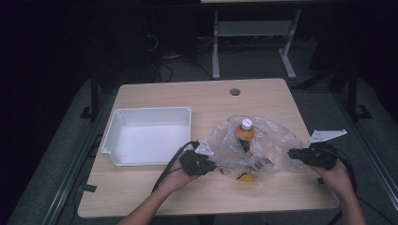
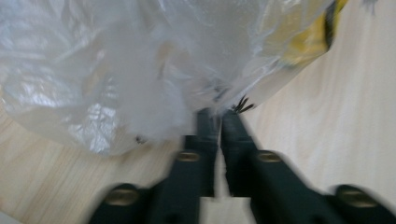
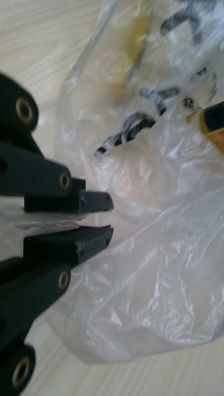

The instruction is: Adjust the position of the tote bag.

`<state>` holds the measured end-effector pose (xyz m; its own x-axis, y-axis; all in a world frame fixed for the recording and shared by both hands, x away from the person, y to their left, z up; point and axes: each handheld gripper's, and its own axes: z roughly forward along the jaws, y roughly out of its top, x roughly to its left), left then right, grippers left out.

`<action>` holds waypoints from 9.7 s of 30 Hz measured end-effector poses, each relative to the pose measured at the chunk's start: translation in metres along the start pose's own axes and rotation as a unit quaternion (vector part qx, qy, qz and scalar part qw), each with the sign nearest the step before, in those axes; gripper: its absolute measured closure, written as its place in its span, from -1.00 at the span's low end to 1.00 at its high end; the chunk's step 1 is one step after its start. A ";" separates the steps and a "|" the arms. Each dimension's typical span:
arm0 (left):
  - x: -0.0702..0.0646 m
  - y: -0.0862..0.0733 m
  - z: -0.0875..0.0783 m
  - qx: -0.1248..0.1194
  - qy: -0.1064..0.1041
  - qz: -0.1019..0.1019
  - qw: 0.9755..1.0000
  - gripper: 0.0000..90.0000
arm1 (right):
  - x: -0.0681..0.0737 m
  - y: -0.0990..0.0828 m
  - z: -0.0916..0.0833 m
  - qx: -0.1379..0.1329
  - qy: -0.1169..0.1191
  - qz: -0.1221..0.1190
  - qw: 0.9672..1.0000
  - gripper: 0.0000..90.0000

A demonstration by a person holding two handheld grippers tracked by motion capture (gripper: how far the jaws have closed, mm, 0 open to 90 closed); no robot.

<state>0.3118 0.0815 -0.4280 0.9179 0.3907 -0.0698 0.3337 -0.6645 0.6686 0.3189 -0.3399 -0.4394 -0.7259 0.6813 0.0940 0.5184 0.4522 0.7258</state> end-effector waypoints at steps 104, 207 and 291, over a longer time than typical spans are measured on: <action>0.030 0.064 0.027 -0.021 0.067 -0.058 0.996 0.97 | 0.019 0.106 0.054 0.004 0.010 -0.097 0.995 0.99; 0.023 0.053 -0.019 -0.040 0.049 -0.029 0.998 0.22 | 0.092 0.022 0.007 -0.030 0.068 -0.068 0.995 -0.12; 0.038 0.148 -0.002 -0.032 -0.047 0.080 0.995 -0.16 | 0.064 0.020 -0.025 -0.085 0.037 -0.032 0.995 -0.45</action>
<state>0.3957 -0.0007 -0.3303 0.9752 0.2201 -0.0245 0.1694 -0.6701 0.7226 0.2719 -0.3015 -0.4019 -0.7897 0.6070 0.0890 0.3899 0.3847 0.8366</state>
